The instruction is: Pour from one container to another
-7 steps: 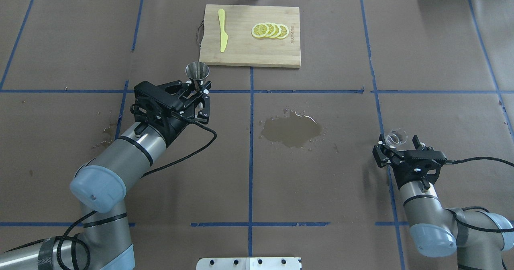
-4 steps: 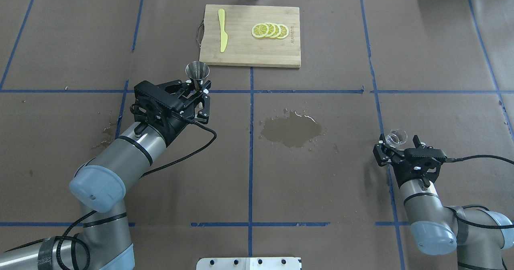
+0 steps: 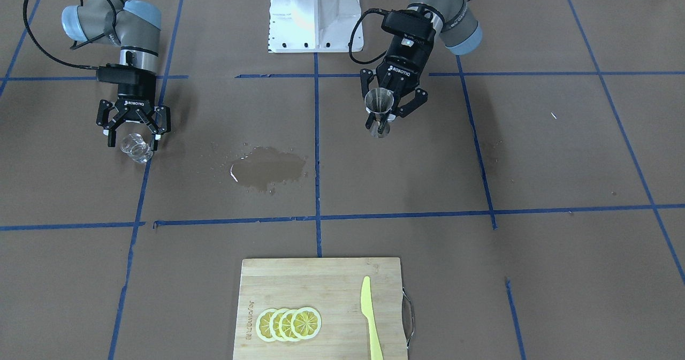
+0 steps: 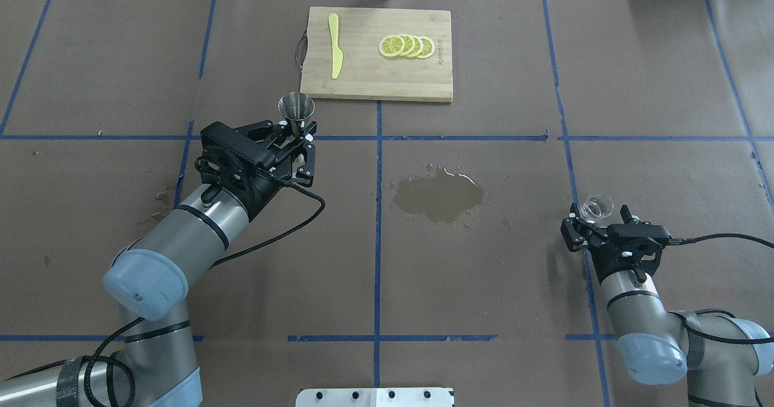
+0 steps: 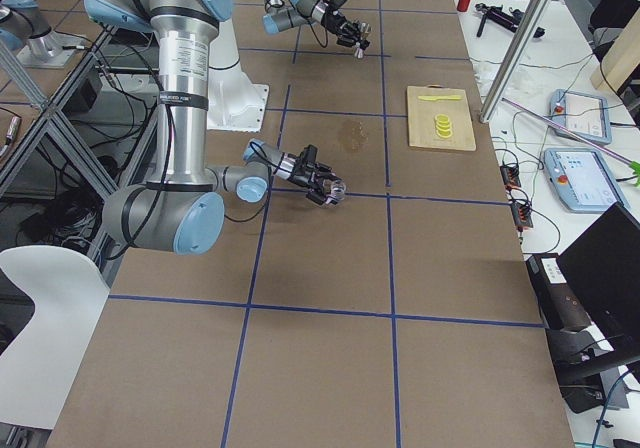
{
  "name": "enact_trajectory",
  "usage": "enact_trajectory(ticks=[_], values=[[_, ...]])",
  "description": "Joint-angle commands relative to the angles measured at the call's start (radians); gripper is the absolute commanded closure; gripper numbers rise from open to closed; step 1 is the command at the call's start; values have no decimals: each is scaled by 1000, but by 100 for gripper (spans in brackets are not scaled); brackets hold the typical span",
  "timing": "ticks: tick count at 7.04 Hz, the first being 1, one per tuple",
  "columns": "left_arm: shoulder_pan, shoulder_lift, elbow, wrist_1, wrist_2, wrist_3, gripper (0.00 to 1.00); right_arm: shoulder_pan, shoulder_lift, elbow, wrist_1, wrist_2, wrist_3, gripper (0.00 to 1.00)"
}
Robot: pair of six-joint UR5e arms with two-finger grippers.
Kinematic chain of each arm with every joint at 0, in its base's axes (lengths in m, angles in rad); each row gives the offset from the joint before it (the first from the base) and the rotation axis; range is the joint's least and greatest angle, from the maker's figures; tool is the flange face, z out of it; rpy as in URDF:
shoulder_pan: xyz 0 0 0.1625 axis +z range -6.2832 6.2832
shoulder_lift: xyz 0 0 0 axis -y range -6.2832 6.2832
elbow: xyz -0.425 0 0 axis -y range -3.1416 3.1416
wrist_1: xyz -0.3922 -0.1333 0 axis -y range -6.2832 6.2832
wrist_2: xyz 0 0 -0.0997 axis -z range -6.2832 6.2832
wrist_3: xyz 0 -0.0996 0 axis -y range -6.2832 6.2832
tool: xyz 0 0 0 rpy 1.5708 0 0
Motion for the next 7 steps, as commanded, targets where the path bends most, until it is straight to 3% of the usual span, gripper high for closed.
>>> enact_trajectory(ticks=[1,5,7], values=[[0,0,-1,-1,0,0,100,12,3,0,0,24,-4,0],[0,2,-1,-1,0,0,100,15,5,-2,-2,27,-10,1],[0,2,-1,-1,0,0,100,17,11,-2,-2,30,-12,7]])
